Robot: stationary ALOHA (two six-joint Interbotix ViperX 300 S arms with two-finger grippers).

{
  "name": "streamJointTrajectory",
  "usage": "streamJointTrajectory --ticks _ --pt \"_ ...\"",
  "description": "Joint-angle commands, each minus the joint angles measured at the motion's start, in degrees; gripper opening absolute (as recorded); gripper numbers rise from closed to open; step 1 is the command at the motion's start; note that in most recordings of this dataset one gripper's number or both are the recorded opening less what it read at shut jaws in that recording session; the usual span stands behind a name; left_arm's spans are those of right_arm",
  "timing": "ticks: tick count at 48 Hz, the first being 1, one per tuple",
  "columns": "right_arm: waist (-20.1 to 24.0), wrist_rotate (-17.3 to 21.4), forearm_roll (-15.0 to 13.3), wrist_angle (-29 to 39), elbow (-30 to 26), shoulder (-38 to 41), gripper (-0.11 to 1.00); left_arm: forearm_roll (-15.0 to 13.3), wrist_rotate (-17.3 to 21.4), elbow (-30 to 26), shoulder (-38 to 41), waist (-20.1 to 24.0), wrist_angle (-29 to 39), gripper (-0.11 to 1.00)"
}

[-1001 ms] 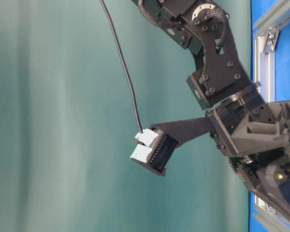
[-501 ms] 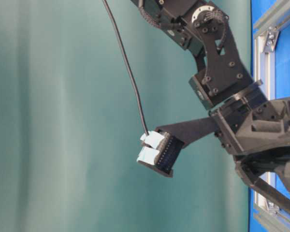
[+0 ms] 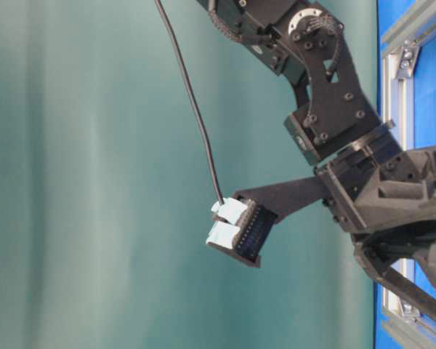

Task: Insert the wire through the string loop located on the left side.
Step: 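Pull the cable leftward through the loop with the left gripper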

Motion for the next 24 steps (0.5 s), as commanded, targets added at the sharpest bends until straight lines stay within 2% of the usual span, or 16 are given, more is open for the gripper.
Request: streamJointTrajectory --ticks 1,13,24 --pt "-0.1 -0.2 -0.1 -0.2 -0.5 -1.7 0.94 0.1 0.0 0.1 -4.9 -0.2 5.7 0.08" --pt "-0.1 -0.2 -0.1 -0.3 -0.6 -1.8 0.94 0.1 0.0 0.4 -19.9 -0.2 22.7 0.08" --pt "-0.1 -0.2 -0.2 -0.2 -0.7 -1.8 0.94 0.1 -0.1 0.8 -32.3 -0.2 32.0 0.08"
